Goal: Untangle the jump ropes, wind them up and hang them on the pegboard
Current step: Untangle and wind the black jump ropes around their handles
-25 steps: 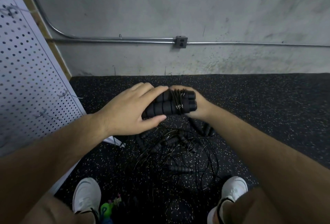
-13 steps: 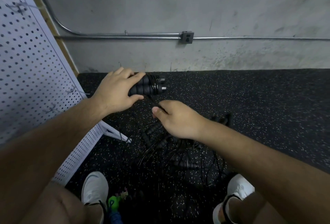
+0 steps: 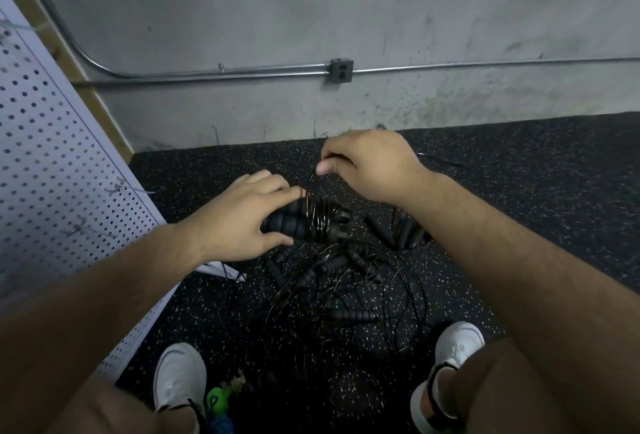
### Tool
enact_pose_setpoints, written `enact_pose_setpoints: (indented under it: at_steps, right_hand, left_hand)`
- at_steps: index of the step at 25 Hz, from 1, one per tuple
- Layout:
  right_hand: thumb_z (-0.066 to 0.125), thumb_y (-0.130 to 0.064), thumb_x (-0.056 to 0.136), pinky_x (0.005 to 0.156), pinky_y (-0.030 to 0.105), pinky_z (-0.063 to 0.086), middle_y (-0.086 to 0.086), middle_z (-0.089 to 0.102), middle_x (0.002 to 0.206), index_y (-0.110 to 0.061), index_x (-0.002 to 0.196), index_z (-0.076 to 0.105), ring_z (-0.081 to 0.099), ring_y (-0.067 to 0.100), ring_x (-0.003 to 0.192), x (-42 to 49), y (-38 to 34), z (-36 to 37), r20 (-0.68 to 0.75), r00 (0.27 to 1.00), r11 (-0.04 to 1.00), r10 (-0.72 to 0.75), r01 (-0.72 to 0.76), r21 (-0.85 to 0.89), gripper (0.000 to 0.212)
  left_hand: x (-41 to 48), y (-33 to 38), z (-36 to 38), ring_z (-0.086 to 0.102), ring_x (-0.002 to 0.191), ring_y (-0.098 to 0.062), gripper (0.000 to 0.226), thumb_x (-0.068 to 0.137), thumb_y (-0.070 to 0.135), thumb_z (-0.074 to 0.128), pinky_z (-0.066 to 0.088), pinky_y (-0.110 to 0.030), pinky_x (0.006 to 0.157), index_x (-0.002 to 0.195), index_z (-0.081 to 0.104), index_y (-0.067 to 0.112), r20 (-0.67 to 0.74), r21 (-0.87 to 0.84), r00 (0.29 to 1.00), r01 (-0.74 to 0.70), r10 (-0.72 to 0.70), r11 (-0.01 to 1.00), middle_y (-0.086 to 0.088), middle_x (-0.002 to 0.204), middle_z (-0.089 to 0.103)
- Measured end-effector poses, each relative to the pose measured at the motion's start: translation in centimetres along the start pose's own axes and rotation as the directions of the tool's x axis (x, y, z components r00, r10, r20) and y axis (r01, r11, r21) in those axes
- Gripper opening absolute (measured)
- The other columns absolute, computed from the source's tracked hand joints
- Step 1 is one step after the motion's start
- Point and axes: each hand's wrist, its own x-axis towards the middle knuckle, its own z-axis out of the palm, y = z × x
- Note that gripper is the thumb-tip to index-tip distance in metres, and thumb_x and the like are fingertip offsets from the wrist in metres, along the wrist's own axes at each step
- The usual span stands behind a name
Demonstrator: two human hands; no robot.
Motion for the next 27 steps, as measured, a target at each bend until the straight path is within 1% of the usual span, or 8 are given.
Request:
enact_pose_setpoints:
  at_steps: [3,4,6,7,10,15,22,27]
  right_hand:
    - [0.054,-0.053,0.097,0.075,0.035,0.052,-0.006,0.069,0.09,-0.028,0.098,0.068,0.063,0.015,0.084,-0.1,1.4,1.7,0.094,0.994,0.949,0.056,-0.082,0.303,0.028]
    - [0.058,-0.05,0.095,0.076,0.036,0.054,-0.006,0.068,0.087,-0.031,0.091,0.067,0.064,0.015,0.082,-0.1,1.7,2.0,0.124,0.99,0.87,0.066,-0.118,0.478,0.021]
    - [0.06,-0.032,0.097,0.072,0.024,0.053,-0.006,0.064,0.079,-0.031,0.078,0.066,0.062,0.006,0.073,-0.6,0.8,3.0,0.268,0.961,0.546,0.073,-0.263,0.795,0.02]
    - [0.054,-0.022,0.1,0.066,0.018,0.049,-0.006,0.059,0.075,-0.024,0.076,0.065,0.059,0.002,0.066,-1.1,-0.2,3.7,0.365,0.928,0.469,0.069,-0.353,0.809,0.026]
    - [0.035,-0.041,0.108,0.068,0.025,0.042,-0.013,0.046,0.077,-0.011,0.099,0.056,0.048,0.009,0.069,-2.7,-4.1,7.2,0.414,0.904,0.696,0.105,-0.364,0.618,0.037]
    - [0.031,-0.045,0.108,0.054,0.029,0.032,-0.003,0.05,0.074,-0.022,0.082,0.042,0.047,0.01,0.063,-3.2,-9.0,6.0,0.444,0.885,0.714,0.139,-0.4,0.575,0.036]
    - [0.035,-0.042,0.108,0.052,0.026,0.03,-0.003,0.053,0.076,-0.021,0.079,0.048,0.048,0.009,0.065,-3.0,-9.0,-0.1,0.545,0.834,0.875,0.085,-0.324,0.359,0.038]
    - [0.036,-0.038,0.108,0.054,0.028,0.041,-0.009,0.056,0.077,-0.022,0.091,0.054,0.056,0.014,0.067,-2.7,-7.8,-3.0,0.221,0.975,0.998,0.021,-0.032,0.046,0.029]
  left_hand:
    - [0.1,2.0,-1.2,0.042,0.111,-0.009,0.073,0.082,0.052,0.073,0.038,-0.034,0.104,0.144,0.046,0.024,-0.024,-0.087,1.0,0.006,-0.008,0.996,0.013,0.12,0.049]
    - [0.0,2.4,-1.7,0.042,0.114,-0.009,0.073,0.083,0.05,0.073,0.036,-0.031,0.104,0.145,0.044,0.026,-0.036,-0.12,0.999,0.022,-0.026,0.993,0.014,0.121,0.048]
    - [0.0,2.8,-2.6,0.042,0.119,-0.009,0.074,0.084,0.045,0.074,0.034,-0.028,0.105,0.147,0.043,0.025,-0.064,-0.182,0.994,0.078,-0.091,0.98,0.014,0.124,0.048]
    - [0.1,2.8,-2.9,0.042,0.121,-0.009,0.074,0.084,0.043,0.075,0.033,-0.028,0.106,0.148,0.043,0.024,-0.092,-0.196,0.987,0.11,-0.129,0.974,0.013,0.126,0.049]
    - [0.8,1.3,-3.7,0.044,0.122,-0.013,0.074,0.084,0.042,0.077,0.036,-0.035,0.107,0.147,0.045,0.022,-0.207,-0.132,0.955,0.187,-0.212,0.973,0.006,0.13,0.053]
    - [1.0,-3.7,-3.0,0.046,0.118,-0.025,0.079,0.079,0.036,0.084,0.041,-0.049,0.103,0.147,0.049,0.02,-0.16,0.021,0.942,0.303,-0.296,0.953,-0.004,0.125,0.058]
    - [1.3,-5.3,-0.9,0.046,0.119,-0.027,0.082,0.08,0.036,0.083,0.036,-0.045,0.103,0.15,0.046,0.016,-0.114,0.186,0.951,0.303,-0.286,0.935,-0.006,0.125,0.057]
    - [0.7,-5.1,0.6,0.043,0.115,-0.02,0.08,0.08,0.039,0.081,0.035,-0.039,0.102,0.15,0.046,0.021,0.042,0.23,0.966,0.239,-0.254,0.944,0.0,0.123,0.054]
